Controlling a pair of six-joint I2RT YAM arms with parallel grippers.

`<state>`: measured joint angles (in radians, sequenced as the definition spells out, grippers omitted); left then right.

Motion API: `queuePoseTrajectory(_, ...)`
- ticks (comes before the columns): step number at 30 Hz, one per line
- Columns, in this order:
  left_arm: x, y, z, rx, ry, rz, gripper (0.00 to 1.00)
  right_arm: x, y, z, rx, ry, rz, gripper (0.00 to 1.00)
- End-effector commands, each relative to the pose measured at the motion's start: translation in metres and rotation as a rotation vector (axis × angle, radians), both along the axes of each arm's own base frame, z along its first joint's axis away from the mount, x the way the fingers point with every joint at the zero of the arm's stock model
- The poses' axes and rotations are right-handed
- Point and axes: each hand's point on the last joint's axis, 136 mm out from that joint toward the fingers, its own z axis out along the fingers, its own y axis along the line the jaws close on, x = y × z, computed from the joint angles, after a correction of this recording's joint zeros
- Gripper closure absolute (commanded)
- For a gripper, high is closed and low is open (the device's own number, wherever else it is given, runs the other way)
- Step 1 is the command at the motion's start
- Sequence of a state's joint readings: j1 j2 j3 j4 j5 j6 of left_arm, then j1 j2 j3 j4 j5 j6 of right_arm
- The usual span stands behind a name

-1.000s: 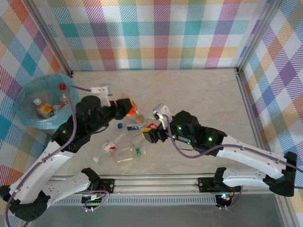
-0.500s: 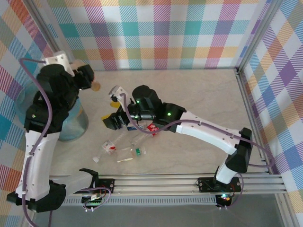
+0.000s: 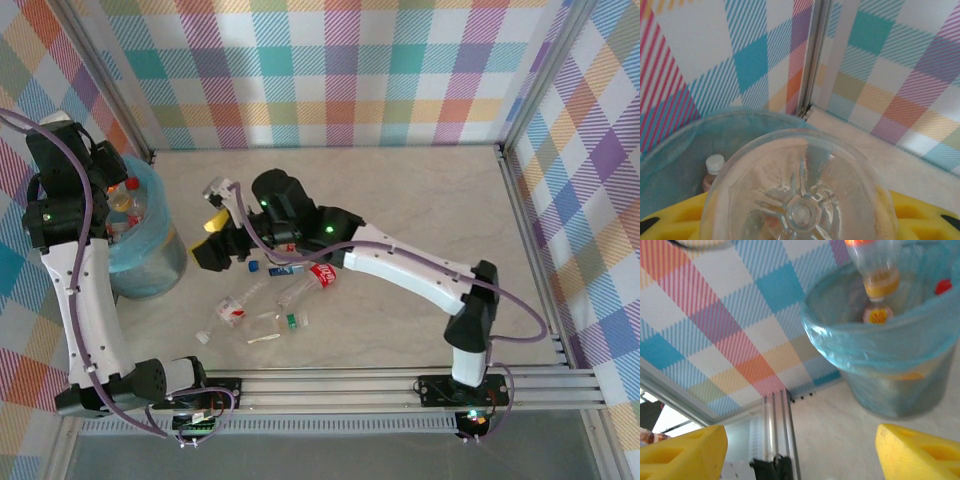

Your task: Put the plastic bottles in the bin

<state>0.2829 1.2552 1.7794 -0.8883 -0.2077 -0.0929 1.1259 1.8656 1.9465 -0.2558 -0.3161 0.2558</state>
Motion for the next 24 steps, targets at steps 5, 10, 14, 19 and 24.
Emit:
queuePoseTrajectory(5, 0.006, 0.010, -0.060, -0.052, 0.116, -0.011, 0.59, -0.008, 0.033, -0.017, -0.018, 0.121, 0.100, 0.23)
queuePoseTrajectory(10, 0.002, 0.006, -0.109, -0.099, 0.204, -0.021, 0.55, -0.009, 0.040, -0.044, -0.071, 0.181, 0.109, 0.24)
queuePoseTrajectory(14, -0.004, 0.011, -0.149, -0.106, 0.287, 0.015, 0.53, -0.010, 0.042, -0.056, -0.095, 0.215, 0.118, 0.24)
queuePoseTrajectory(19, -0.007, 0.019, -0.192, -0.115, 0.376, 0.051, 0.50, -0.010, 0.042, -0.070, -0.125, 0.243, 0.111, 0.24)
queuePoseTrajectory(24, -0.009, 0.033, -0.219, -0.169, 0.437, 0.087, 0.43, -0.009, 0.042, -0.073, -0.134, 0.249, 0.104, 0.24)
